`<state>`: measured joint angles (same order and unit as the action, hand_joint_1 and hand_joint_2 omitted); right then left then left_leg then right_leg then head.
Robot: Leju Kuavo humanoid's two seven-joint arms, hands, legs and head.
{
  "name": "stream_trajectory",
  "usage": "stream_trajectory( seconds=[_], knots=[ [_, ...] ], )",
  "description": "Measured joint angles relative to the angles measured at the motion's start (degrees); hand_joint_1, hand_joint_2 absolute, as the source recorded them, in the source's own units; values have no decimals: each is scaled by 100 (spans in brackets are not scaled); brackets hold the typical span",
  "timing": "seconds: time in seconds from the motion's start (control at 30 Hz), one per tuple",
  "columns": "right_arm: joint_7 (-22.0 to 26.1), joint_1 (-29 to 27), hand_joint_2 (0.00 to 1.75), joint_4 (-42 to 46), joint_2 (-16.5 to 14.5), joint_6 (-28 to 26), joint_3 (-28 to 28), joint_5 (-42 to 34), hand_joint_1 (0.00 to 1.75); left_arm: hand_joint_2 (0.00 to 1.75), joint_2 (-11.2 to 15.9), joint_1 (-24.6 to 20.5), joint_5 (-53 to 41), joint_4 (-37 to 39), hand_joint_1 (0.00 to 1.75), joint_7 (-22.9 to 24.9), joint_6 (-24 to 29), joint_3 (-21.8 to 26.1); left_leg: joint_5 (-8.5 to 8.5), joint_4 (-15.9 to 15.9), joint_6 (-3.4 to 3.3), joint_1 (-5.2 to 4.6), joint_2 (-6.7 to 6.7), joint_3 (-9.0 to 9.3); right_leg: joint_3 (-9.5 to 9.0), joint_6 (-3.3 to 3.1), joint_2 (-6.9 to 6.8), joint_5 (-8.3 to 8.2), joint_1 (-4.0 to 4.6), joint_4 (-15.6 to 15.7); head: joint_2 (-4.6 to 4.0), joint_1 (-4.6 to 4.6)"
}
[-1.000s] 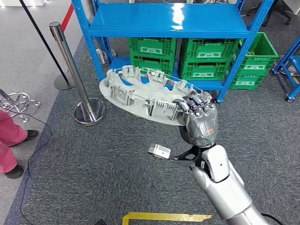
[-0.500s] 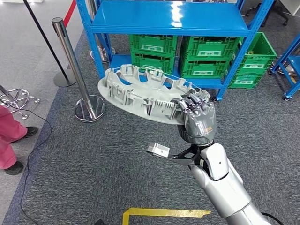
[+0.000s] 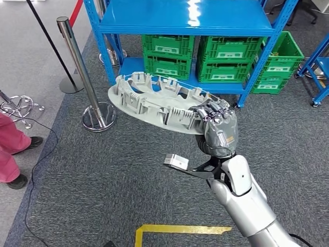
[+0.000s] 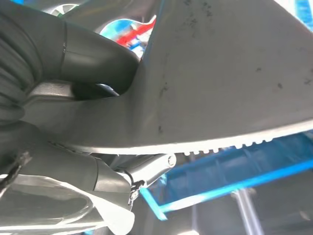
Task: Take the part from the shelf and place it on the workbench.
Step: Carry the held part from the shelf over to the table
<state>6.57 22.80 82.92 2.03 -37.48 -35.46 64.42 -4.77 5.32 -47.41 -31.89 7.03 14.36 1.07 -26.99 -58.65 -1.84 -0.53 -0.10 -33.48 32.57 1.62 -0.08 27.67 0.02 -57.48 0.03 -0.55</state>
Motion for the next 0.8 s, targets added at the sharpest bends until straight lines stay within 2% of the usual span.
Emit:
stream_trajectory(
  seconds=[0.4,0.8],
  knots=[
    [45,4,175,-171,0,15,52,-98,175,175,16,-11,-21,0,0,37,-57,0,75,67,86,19,-1,-4,40,-59,0,-28,18,-21,0,-2],
    [117,18,175,-297,0,31,77,-253,175,175,37,-29,-22,2,0,25,-90,-1,83,50,80,5,-2,-17,39,-57,-2,-52,2,-14,-1,-2]
  ],
)
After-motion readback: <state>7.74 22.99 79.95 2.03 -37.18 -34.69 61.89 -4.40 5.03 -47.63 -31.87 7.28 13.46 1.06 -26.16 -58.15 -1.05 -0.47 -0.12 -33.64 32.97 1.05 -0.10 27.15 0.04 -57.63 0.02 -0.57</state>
